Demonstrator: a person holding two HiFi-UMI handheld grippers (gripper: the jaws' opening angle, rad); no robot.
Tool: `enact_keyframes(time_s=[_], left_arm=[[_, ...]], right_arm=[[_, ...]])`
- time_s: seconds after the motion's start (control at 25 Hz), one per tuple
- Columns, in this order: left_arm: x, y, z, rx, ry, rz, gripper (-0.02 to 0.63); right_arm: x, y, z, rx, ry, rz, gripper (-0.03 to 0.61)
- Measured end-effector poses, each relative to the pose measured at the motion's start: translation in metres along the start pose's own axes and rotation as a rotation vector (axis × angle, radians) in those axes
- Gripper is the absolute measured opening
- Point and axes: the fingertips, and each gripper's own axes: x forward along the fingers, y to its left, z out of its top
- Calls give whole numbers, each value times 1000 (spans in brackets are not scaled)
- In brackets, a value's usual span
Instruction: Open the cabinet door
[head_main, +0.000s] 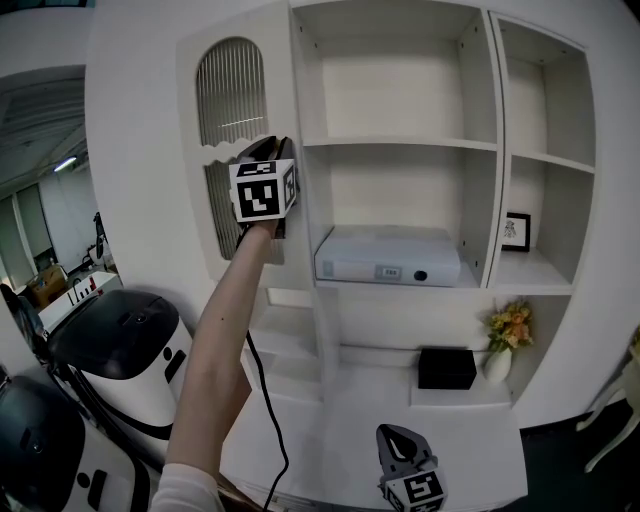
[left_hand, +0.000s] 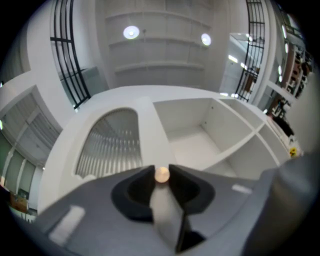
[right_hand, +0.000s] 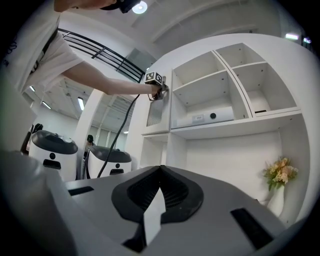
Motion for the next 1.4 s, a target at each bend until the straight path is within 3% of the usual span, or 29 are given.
enact_keyframes(time_s=[0.4, 0.8, 1.12, 1.4], left_arm=[[-50, 15, 25, -27, -28, -63, 87], [-88, 33, 42, -129, -37, -122, 84], [-111, 46, 50, -66, -60, -166, 86], [-136, 66, 59, -97, -101, -184, 89]], right_arm=[[6, 40, 2, -17, -7, 112, 0], [0, 67, 23, -64, -35, 155, 0], [-2, 75, 27, -111, -31, 142, 0], [-1, 88, 29, -144, -30, 175, 0]])
